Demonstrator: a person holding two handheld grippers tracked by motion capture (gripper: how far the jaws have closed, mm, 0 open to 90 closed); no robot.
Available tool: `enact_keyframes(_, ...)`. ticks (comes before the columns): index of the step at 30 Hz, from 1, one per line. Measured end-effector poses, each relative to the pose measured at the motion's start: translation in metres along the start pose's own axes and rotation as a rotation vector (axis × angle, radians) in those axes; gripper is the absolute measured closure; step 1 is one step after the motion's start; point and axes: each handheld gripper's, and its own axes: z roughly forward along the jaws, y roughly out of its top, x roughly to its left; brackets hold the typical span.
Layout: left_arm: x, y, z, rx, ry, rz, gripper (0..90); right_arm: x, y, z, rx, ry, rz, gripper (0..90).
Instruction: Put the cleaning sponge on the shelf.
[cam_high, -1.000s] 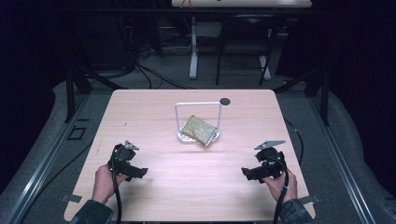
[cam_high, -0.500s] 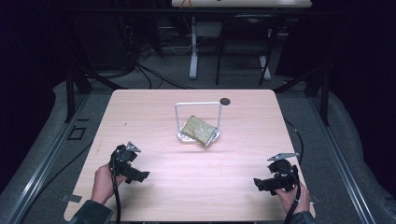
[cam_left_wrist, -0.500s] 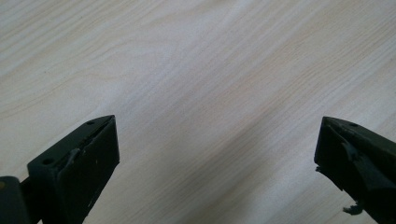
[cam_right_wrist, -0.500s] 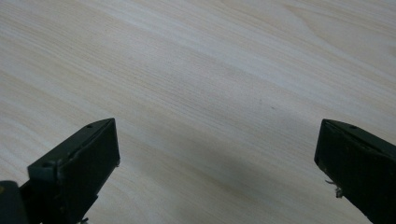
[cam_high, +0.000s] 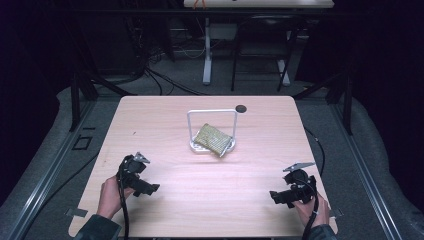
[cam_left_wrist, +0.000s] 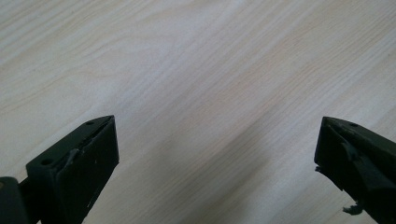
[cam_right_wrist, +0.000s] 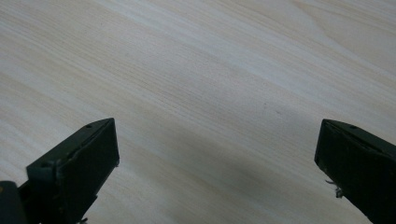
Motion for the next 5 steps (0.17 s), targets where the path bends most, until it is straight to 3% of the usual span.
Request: enact_keyframes(5, 0.0031, -0.0003, 0.0016, 0.011, -0.014, -0.006, 0.0, -0.0034, -0.0009, 0.0018, 0.003, 0.003, 0.009, 0.0)
